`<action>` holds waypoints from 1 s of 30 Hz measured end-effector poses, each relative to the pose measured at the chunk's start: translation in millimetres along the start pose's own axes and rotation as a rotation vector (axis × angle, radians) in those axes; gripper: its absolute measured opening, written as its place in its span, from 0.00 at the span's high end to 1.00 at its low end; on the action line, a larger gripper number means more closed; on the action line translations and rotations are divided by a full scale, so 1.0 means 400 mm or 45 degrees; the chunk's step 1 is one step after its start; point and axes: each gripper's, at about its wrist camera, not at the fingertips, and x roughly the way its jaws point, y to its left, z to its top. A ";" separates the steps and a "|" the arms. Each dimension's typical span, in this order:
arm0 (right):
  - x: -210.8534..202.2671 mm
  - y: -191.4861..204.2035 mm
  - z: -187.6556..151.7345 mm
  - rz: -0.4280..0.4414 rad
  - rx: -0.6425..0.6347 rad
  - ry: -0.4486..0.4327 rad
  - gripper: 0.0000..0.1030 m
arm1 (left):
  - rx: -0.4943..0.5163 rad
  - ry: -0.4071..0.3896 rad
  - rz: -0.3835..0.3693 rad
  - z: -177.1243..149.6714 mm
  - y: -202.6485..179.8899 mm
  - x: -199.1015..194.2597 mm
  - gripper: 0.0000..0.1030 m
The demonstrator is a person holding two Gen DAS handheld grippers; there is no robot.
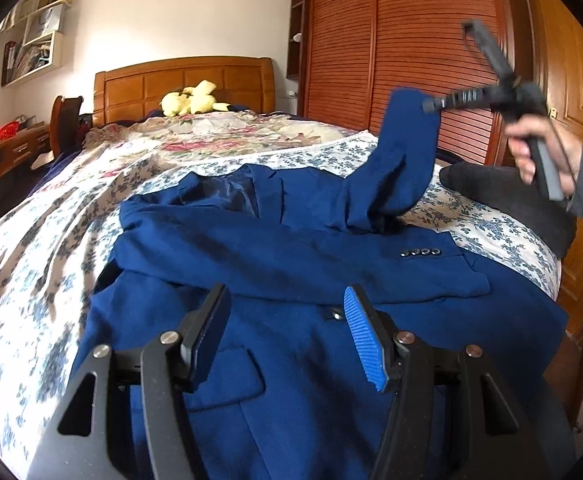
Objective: Fold large clothes
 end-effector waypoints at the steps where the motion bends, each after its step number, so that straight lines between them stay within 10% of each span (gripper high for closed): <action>1: -0.015 0.019 0.012 0.025 -0.009 -0.018 0.95 | -0.006 0.002 0.007 -0.003 0.001 -0.012 0.43; 10: -0.168 0.297 0.132 0.368 -0.158 -0.211 0.95 | -0.052 -0.007 0.136 -0.028 0.054 -0.143 0.43; 15: -0.197 0.417 0.110 0.486 -0.211 -0.076 0.93 | -0.096 0.007 0.204 -0.052 0.091 -0.196 0.43; 20: -0.219 0.430 0.043 0.526 -0.201 -0.024 0.65 | -0.111 0.020 0.238 -0.068 0.098 -0.227 0.43; 30: -0.234 0.311 -0.090 0.423 -0.154 0.054 0.62 | -0.077 0.049 0.229 -0.059 0.056 -0.201 0.43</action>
